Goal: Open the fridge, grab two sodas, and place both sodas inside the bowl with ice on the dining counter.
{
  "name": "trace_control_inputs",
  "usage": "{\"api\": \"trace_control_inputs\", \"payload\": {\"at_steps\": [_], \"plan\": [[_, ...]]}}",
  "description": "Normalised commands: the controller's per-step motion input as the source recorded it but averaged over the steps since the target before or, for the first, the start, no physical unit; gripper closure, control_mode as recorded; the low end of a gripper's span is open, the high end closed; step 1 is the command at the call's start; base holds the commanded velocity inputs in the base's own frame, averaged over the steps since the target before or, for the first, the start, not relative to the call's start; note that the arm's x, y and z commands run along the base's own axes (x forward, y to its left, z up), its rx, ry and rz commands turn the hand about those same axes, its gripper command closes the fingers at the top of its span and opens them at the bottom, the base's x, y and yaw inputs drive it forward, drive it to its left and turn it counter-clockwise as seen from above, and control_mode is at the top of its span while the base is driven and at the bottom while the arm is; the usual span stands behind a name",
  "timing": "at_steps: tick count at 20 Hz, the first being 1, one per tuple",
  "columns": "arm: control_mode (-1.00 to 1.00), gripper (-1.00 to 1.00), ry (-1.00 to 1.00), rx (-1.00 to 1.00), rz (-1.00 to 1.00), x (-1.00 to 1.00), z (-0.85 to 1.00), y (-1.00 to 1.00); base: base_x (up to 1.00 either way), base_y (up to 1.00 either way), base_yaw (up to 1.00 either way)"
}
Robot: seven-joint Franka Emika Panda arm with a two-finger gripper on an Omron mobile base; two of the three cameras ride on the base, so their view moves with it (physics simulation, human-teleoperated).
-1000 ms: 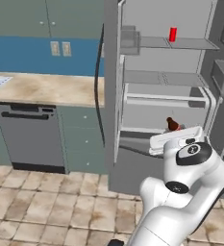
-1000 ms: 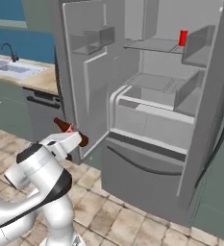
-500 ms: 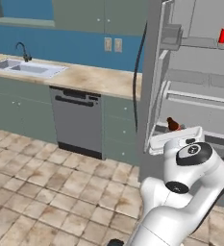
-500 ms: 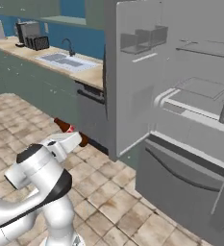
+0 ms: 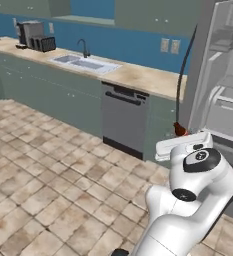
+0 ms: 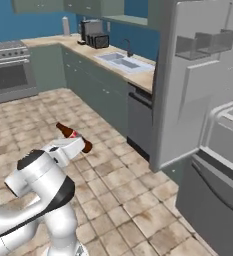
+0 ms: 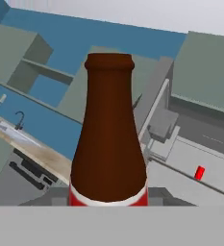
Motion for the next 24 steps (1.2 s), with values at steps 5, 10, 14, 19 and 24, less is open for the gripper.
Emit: {"api": "trace_control_inputs", "payload": {"at_steps": [5, 10, 14, 19, 24], "plan": [[1.0, 1.0, 0.0, 0.0, 0.0, 0.0, 0.0, 0.0, -0.48, 0.01, 0.46], [1.0, 1.0, 0.0, 0.0, 0.0, 0.0, 0.0, 0.0, -0.48, 0.0, 0.46], [1.0, 1.0, 0.0, 0.0, 0.0, 0.0, 0.0, 0.0, -0.51, 0.0, 0.46], [1.0, 1.0, 0.0, 0.0, 0.0, 0.0, 0.0, 0.0, -0.61, -0.11, 0.46], [1.0, 1.0, 0.0, 0.0, 0.0, 0.0, 0.0, 0.0, -0.69, -0.06, 0.44]]}}
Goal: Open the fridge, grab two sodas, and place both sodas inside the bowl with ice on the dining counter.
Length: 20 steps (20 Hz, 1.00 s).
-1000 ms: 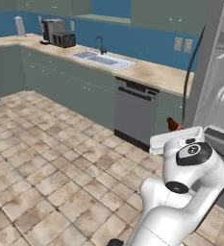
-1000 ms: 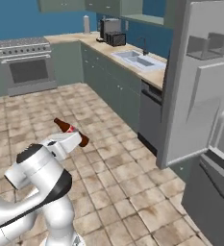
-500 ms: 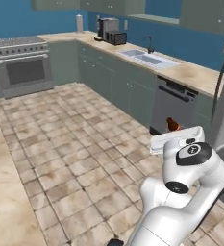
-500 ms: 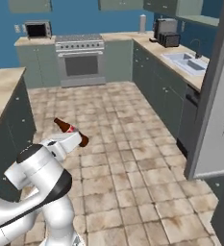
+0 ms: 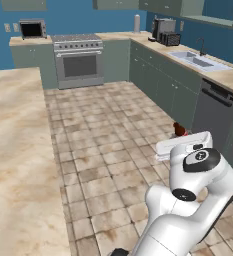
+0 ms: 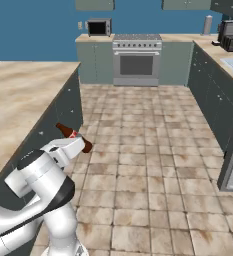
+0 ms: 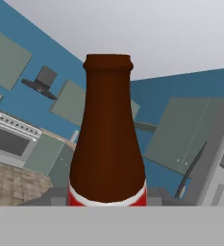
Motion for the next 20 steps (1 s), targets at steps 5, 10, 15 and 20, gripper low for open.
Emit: {"api": "trace_control_inputs", "payload": {"at_steps": [5, 10, 15, 20], "plan": [[1.0, 1.0, 0.0, 0.0, 0.0, 0.0, 0.0, 0.0, -0.83, -0.01, 0.4], [1.0, 1.0, 0.0, 0.0, 0.0, 0.0, 0.0, 0.0, -0.92, -0.01, 0.37], [1.0, 1.0, 0.0, 0.0, 0.0, 0.0, 0.0, 0.0, -0.93, -0.03, 0.32], [1.0, 1.0, 0.0, 0.0, 0.0, 0.0, 0.0, 0.0, -1.0, 0.0, 0.26]]}}
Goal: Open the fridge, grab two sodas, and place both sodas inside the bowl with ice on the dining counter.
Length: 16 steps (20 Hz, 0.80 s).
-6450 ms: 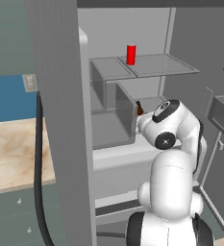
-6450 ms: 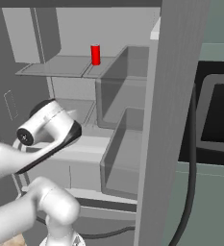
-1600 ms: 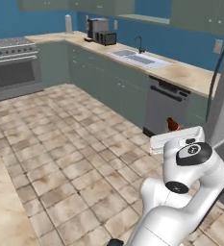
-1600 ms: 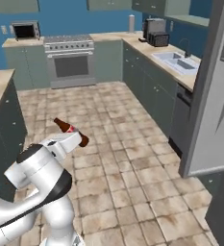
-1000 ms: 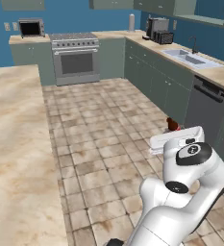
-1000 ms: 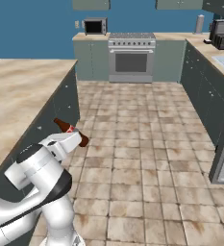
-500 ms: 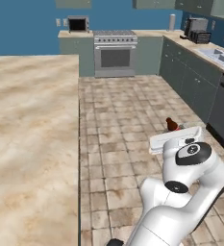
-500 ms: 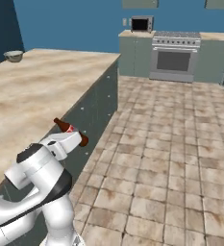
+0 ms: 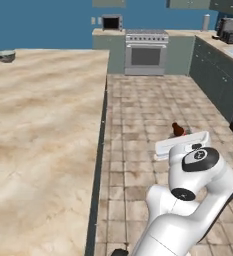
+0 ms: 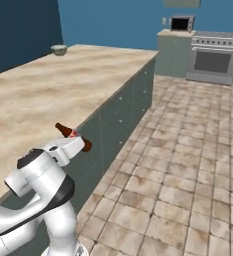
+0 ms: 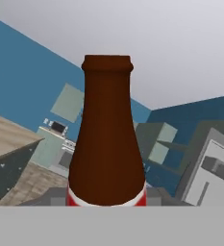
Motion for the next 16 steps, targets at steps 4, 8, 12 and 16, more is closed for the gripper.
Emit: {"api": "trace_control_inputs", "payload": {"at_steps": [4, 8, 12, 16], "plan": [[1.0, 1.0, 0.0, 0.0, 0.0, 0.0, 0.0, 0.0, -1.0, 0.0, 0.26], [1.0, 1.0, 0.0, 0.0, 0.0, 0.0, 0.0, 0.0, -1.0, 0.0, 0.26], [1.0, 1.0, 0.0, 0.0, 0.0, 0.0, 0.0, 0.0, -1.0, 0.0, 0.27], [1.0, 1.0, 0.0, 0.0, 0.0, 0.0, 0.0, 0.0, -1.0, 0.19, 0.24]]}}
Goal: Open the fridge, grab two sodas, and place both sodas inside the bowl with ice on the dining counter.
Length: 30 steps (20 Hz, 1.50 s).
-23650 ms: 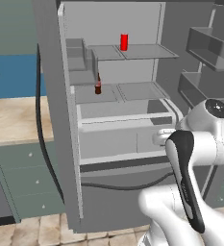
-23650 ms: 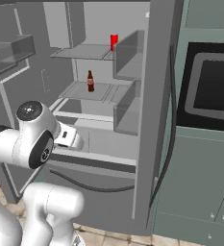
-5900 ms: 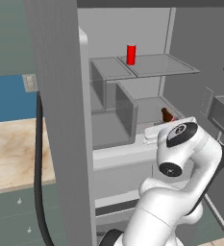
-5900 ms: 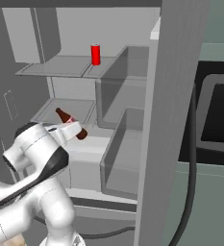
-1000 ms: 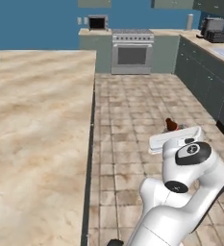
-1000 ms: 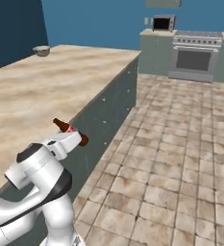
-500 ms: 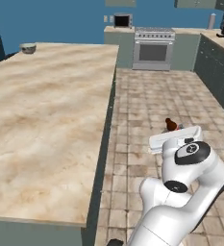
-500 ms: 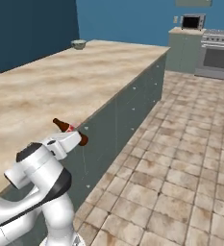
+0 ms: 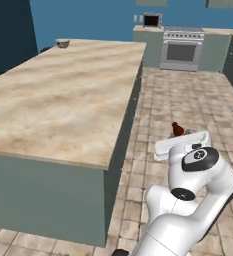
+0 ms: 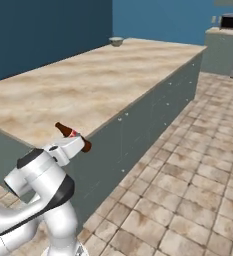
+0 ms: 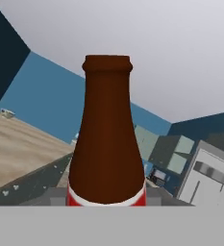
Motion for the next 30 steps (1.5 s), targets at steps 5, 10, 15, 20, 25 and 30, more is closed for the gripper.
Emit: {"api": "trace_control_inputs", "payload": {"at_steps": [5, 10, 15, 20, 25, 30], "plan": [[1.0, 1.0, 0.0, 0.0, 0.0, 0.0, 0.0, 0.0, -0.93, 0.84, 0.12], [1.0, 1.0, 0.0, 0.0, 0.0, 0.0, 0.0, 0.0, -0.64, 0.99, 0.03], [1.0, 1.0, 0.0, 0.0, 0.0, 0.0, 0.0, 0.0, -0.21, 1.0, 0.0], [1.0, 1.0, 0.0, 0.0, 0.0, 0.0, 0.0, 0.0, 0.0, 1.0, -0.03], [1.0, 1.0, 0.0, 0.0, 0.0, 0.0, 0.0, 0.0, 0.07, 1.0, -0.08], [1.0, 1.0, 0.0, 0.0, 0.0, 0.0, 0.0, 0.0, 0.12, 1.0, -0.11]]}}
